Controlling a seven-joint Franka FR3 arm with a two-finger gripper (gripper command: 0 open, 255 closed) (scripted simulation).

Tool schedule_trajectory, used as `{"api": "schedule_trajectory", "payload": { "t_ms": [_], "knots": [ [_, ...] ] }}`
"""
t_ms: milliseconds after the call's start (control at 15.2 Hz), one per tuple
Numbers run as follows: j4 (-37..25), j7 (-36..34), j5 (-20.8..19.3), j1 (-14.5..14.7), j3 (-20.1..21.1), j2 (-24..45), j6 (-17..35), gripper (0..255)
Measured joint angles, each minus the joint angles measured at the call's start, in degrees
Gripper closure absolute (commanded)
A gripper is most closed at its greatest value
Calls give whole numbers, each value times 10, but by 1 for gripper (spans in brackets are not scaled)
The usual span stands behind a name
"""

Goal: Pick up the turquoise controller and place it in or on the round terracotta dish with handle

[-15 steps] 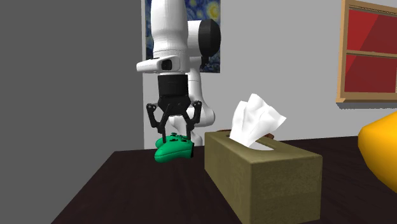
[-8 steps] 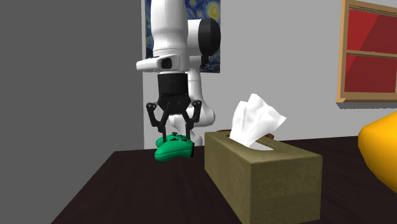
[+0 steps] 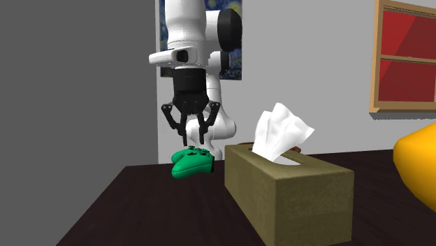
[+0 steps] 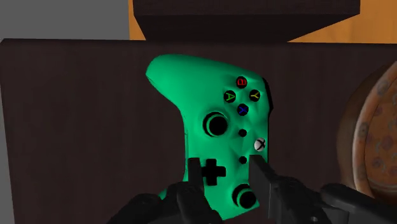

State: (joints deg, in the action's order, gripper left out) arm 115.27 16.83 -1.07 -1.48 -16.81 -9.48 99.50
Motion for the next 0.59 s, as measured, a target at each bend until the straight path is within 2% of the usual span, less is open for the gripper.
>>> {"api": "schedule_trajectory", "payload": {
  "t_ms": [66,264,396,594],
  "knots": [
    [28,-29,-26,3,17,-24,20,0],
    [142,-270,-185,-5,121,-115,77,0],
    [167,-330,-223,-11,144,-125,95,0],
    [188,-352,-240,-17,146,-123,120,0]
  ]
}}
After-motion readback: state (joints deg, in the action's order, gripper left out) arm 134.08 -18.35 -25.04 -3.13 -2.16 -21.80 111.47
